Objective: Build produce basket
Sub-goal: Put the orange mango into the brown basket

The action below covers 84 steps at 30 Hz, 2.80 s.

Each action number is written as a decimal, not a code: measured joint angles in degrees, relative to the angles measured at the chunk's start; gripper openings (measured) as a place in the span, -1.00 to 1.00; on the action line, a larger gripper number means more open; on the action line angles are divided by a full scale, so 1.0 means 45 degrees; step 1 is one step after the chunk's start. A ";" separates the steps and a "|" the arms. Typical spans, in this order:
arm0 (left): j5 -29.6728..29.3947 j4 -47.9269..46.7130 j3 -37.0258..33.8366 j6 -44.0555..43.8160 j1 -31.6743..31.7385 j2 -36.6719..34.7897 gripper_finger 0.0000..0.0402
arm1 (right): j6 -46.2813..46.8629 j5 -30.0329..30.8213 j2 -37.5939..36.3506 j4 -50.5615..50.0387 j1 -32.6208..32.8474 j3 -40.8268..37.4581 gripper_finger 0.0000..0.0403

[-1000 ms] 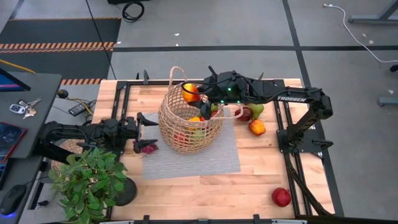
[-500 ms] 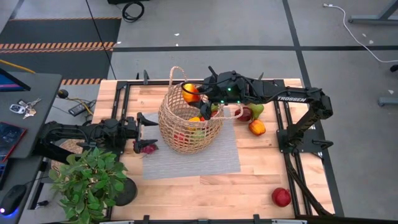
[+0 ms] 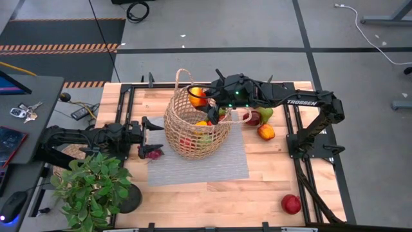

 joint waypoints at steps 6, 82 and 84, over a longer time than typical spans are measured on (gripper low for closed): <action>-0.0002 0.0000 0.0000 -0.0009 0.0002 0.0000 0.93 | 0.0000 0.0000 0.0000 0.0000 0.0001 0.0000 0.47; -0.0004 0.0000 0.0000 -0.0001 0.0005 -0.0004 0.93 | 0.0885 -0.0102 0.0000 0.0735 -0.0568 -0.1573 0.49; -0.0005 0.0005 0.0000 -0.0005 0.0005 -0.0005 0.93 | 0.0975 -0.0281 -0.0005 0.0677 -0.0590 -0.1569 0.49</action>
